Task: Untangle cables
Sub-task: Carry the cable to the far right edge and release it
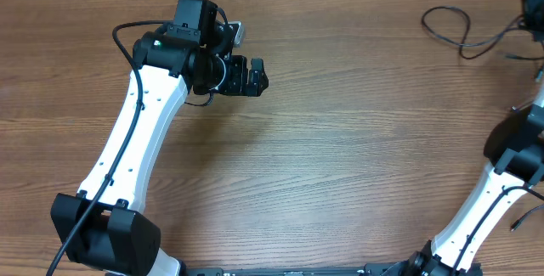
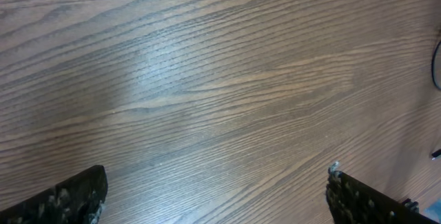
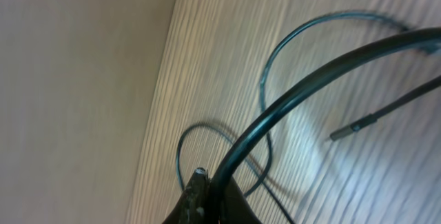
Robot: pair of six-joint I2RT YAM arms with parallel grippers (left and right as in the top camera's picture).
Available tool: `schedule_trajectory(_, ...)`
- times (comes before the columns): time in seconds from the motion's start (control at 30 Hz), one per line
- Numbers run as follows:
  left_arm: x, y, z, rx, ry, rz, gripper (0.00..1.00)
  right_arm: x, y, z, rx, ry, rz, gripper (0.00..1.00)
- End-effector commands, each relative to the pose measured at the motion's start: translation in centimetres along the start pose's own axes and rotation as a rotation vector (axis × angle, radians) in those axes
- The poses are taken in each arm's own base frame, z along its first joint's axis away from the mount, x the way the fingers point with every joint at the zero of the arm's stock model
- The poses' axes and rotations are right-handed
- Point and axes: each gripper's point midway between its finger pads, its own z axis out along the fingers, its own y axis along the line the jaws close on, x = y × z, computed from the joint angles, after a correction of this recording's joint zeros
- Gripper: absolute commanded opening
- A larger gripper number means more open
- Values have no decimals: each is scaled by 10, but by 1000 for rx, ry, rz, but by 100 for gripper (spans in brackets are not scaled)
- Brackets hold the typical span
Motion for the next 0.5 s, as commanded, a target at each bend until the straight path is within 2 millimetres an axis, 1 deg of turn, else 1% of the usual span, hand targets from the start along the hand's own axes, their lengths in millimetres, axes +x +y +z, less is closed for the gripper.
schedule_trajectory(0.0, -3, 0, 1, -5, -5, 8, 100, -21, 0, -8, 26, -101, -1, 4)
schedule_trajectory(0.07, -4, 0, 1, -5, -5, 8, 100, -32, -5, -10, 58, -160, -7, 4)
schedule_trajectory(0.17, -4, 0, 1, -5, -5, 8, 100, -40, -6, -12, 71, -200, -35, 4)
schedule_trajectory(0.4, -4, 0, 1, -5, -5, 8, 100, -42, -5, -12, 69, -211, -54, 4)
schedule_trajectory(0.47, -4, 0, 1, -5, -5, 9, 99, -41, -4, -11, 68, -204, -82, 4)
